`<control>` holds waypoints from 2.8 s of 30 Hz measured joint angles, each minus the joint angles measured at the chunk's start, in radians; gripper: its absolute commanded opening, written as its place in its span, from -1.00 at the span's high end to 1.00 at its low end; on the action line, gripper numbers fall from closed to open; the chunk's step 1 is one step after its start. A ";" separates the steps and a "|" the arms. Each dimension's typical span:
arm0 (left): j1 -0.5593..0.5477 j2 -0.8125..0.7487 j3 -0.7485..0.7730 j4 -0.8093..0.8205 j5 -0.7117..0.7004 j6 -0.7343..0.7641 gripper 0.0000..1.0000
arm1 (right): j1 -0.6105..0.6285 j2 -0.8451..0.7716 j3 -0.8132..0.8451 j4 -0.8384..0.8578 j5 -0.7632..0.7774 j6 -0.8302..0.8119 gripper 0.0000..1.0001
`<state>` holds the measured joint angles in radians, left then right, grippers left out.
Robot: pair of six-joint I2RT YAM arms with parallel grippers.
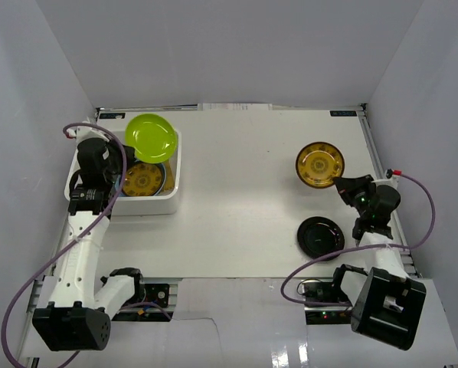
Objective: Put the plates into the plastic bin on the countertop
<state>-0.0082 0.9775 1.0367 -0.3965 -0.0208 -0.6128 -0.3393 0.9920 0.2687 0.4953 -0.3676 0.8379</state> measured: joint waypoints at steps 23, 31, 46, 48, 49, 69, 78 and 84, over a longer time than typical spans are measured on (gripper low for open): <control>0.144 0.035 -0.194 0.023 -0.127 -0.046 -0.96 | 1.096 0.673 0.972 -0.149 0.224 -0.185 0.84; 0.130 0.026 -0.008 0.072 0.090 -0.084 -0.96 | 1.193 0.977 1.337 -0.282 0.255 -0.214 0.84; -0.064 -0.029 0.091 0.112 0.391 -0.023 -0.83 | 1.302 1.224 1.701 -0.448 0.323 -0.304 -0.23; -0.082 -0.029 0.071 0.146 0.410 -0.051 -0.80 | 1.293 1.162 1.645 -0.442 0.348 -0.319 -0.20; -0.105 -0.028 0.052 0.169 0.417 -0.070 -0.80 | 1.284 1.110 1.584 -0.440 0.359 -0.323 -0.11; -0.969 0.712 0.111 0.305 0.139 -0.095 -0.48 | 0.298 -0.090 0.329 -0.405 0.385 -0.286 0.69; -1.061 1.014 0.221 0.370 0.156 -0.110 -0.27 | 0.219 -0.170 0.384 -0.444 0.231 -0.308 0.34; -1.098 1.131 0.321 0.440 0.216 -0.130 -0.15 | 0.218 -0.167 0.386 -0.449 0.152 -0.308 0.35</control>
<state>-1.1065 2.1090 1.3579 0.0433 0.1947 -0.7425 -0.1215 0.8253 0.6544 0.0467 -0.2153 0.5301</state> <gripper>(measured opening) 0.594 0.328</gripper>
